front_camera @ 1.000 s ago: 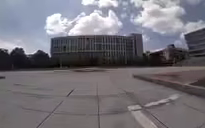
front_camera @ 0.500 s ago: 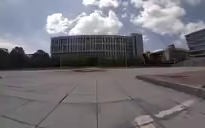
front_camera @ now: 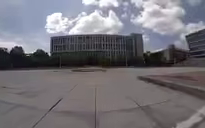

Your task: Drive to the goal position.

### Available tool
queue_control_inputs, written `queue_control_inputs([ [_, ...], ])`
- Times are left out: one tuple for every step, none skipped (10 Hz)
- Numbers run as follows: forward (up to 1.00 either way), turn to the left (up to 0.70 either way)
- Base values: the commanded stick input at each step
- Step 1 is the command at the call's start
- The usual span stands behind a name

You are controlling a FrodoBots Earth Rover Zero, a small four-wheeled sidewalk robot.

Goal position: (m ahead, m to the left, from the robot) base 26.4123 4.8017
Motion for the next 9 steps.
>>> queue_control_inputs([
  [0.70,0.00],
  [0.70,0.00],
  [0.70,0.00],
  [0.70,0.00],
  [0.70,0.00],
  [0.70,0.00],
  [0.70,0.00],
  [0.70,0.00],
  [0.70,0.00],
])
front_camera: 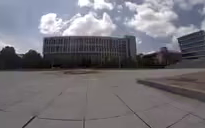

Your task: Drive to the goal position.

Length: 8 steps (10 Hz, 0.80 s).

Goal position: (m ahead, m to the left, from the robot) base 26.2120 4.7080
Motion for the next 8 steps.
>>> queue_control_inputs([
  [0.70,0.00],
  [0.70,0.00],
  [0.70,0.00],
  [0.70,0.00],
  [0.70,0.00],
  [0.70,0.00],
  [0.70,0.00],
  [0.70,0.00],
])
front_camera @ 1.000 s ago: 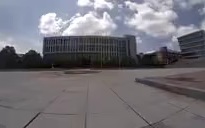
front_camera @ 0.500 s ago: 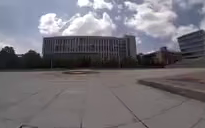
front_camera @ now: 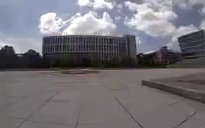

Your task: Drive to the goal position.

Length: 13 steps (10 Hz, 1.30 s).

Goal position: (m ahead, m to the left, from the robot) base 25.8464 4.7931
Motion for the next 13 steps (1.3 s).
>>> queue_control_inputs([
  [0.70,0.00],
  [0.70,0.00],
  [0.70,0.00],
  [0.70,0.00],
  [0.70,0.00],
  [0.70,0.00],
  [0.70,0.00],
  [0.70,0.00],
  [0.70,0.00],
  [0.70,0.00],
  [0.70,0.00],
  [0.70,0.00],
  [0.70,0.00],
])
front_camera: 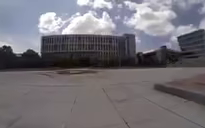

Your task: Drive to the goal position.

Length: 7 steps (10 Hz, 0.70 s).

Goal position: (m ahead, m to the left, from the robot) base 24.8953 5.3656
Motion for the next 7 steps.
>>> queue_control_inputs([
  [0.70,0.00],
  [0.70,0.03],
  [0.70,0.04],
  [0.70,-0.35],
  [0.70,-0.30],
  [0.70,0.00],
  [0.70,0.00],
])
